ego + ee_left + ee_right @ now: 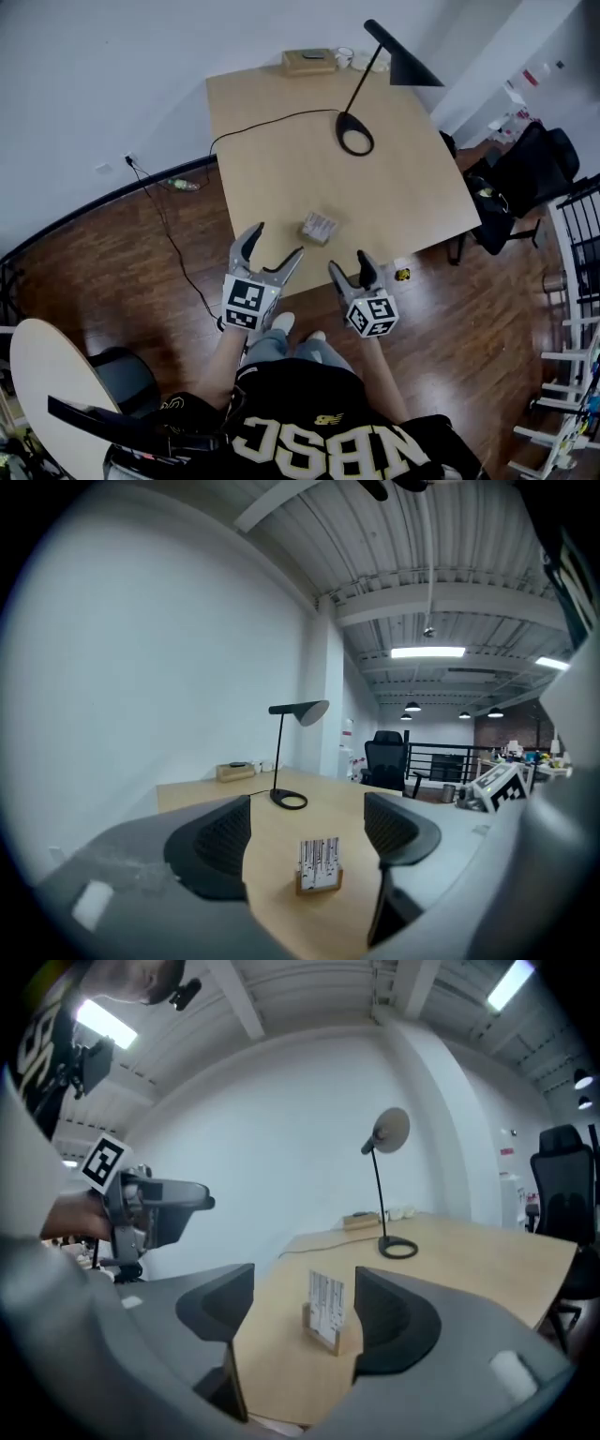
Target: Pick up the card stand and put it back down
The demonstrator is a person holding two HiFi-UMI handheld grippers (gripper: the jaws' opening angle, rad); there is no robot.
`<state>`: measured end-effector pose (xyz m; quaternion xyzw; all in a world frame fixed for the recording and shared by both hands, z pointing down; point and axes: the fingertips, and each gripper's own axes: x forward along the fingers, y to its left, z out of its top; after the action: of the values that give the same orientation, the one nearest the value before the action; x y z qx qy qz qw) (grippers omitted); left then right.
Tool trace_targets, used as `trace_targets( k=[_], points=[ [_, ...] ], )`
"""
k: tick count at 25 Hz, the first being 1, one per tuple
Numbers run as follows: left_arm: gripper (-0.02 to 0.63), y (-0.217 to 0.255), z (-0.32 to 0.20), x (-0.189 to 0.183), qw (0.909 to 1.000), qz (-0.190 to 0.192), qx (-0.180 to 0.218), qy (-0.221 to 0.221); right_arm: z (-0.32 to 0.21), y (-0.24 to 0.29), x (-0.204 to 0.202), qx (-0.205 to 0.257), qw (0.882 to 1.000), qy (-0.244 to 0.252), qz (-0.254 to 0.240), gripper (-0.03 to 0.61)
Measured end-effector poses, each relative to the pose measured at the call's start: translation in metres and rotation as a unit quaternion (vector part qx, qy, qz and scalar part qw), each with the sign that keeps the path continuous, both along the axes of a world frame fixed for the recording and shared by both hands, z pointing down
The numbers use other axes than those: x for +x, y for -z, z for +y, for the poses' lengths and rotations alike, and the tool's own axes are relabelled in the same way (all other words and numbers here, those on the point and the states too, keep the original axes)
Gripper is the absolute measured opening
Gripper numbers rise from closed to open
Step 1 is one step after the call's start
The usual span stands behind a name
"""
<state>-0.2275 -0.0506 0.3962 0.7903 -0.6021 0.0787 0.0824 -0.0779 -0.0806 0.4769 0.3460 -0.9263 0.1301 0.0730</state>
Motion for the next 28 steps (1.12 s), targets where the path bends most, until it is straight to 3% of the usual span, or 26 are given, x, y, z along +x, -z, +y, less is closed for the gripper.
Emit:
trace_targets(
  k=[3, 7, 11, 15, 18, 22, 28],
  points=[
    [0.399, 0.020, 0.023, 0.014, 0.9995, -0.001, 0.027, -0.014, 0.034, 0.053, 0.001, 0.058, 0.998, 0.001, -0.004, 0.339],
    [0.371, 0.050, 0.066, 0.013, 0.9968, -0.011, 0.075, 0.025, 0.093, 0.118, -0.007, 0.122, 0.992, -0.005, -0.023, 0.355],
    [0.385, 0.076, 0.125, 0.039, 0.9930, -0.011, 0.116, 0.017, 0.163, 0.138, 0.005, 0.208, 0.977, -0.046, 0.023, 0.378],
    [0.388, 0.083, 0.207, 0.080, 0.9938, -0.024, 0.109, 0.000, 0.238, 0.134, 0.041, 0.162, 0.981, -0.108, -0.008, 0.384],
    [0.388, 0.075, 0.261, 0.095, 0.9966, -0.023, 0.079, -0.007, 0.286, 0.132, 0.057, 0.134, 0.981, -0.139, -0.003, 0.385],
    [0.388, 0.081, 0.308, 0.088, 0.9968, -0.030, 0.073, -0.011, 0.328, 0.145, 0.052, 0.141, 0.981, -0.134, 0.016, 0.383],
    [0.388, 0.098, 0.333, 0.058, 0.9952, -0.026, 0.093, -0.019, 0.358, 0.180, 0.021, 0.174, 0.975, -0.138, 0.025, 0.373]
  ],
)
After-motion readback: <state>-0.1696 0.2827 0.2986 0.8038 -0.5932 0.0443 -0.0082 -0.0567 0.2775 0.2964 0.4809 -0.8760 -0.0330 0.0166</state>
